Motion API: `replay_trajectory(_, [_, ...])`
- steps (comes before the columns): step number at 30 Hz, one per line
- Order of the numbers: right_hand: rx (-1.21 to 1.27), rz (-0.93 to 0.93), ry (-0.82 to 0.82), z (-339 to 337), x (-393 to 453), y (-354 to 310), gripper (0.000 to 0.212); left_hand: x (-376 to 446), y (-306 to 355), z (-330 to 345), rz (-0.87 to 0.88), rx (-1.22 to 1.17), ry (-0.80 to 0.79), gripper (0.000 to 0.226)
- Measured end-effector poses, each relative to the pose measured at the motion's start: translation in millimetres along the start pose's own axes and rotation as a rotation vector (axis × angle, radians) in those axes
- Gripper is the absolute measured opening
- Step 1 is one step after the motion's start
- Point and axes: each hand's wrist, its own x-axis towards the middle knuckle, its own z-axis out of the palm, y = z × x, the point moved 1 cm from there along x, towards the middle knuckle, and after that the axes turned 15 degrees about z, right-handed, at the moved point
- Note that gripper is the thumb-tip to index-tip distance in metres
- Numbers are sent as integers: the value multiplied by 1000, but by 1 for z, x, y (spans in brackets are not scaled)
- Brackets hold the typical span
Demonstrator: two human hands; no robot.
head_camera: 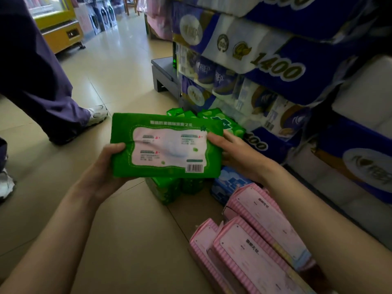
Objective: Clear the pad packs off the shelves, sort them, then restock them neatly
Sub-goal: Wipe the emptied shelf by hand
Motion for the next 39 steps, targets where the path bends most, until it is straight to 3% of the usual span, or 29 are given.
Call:
replay_trajectory(3, [74,-37,27,-18,-20,-1,93,9,-4,18,-86,36,-28,39])
replay_trajectory(6, [-73,-246,342,-34,-40,-7,87,24,-17,34,-196,207,181,50])
replay_trajectory(9, [-588,-668,756,-34,-64,-10,81,31,-29,60,-394,58,194,65])
replay_trajectory(11, [-1003,-934,873,-31,-75,3,77,32,-35,84,-456,-114,97,78])
replay_trajectory(14, [-1443,-1148,865,-37,-88,22,62,32,-51,115,-469,-154,69,86])
replay_trajectory(17, [-1614,-1199,682,-47,-107,26,60,26,-69,134,-443,-124,103,74])
replay_trajectory(19, [-1526,-1116,566,-56,-123,22,56,21,-72,135,-414,-110,174,56])
replay_trajectory(21, [-1187,-920,641,-65,-134,12,47,17,-68,130,-376,-64,182,44])
replay_trajectory(22, [-941,-730,647,-69,-136,7,45,15,-65,129,-364,-19,155,45])
replay_trajectory(24, [-419,-225,375,-73,-136,2,53,11,-60,135,-339,54,93,49])
replay_trajectory(26, [-184,60,78,-77,-133,8,72,7,-59,152,-311,88,54,57])
replay_trajectory(29, [-102,21,23,-89,-143,19,88,9,-60,190,-320,105,1,64])
replay_trajectory(32, [-115,-103,236,-122,-165,22,78,19,-63,229,-258,270,-1,53])
replay_trajectory(34, [-288,-173,423,-146,-184,22,75,24,-67,255,-216,359,2,52])
replay_trajectory(36, [-366,-257,565,-163,-198,27,73,23,-76,276,-274,375,-95,58])
replay_trajectory(39, [-215,-277,528,-168,-200,31,74,19,-84,290,-377,314,-288,93])
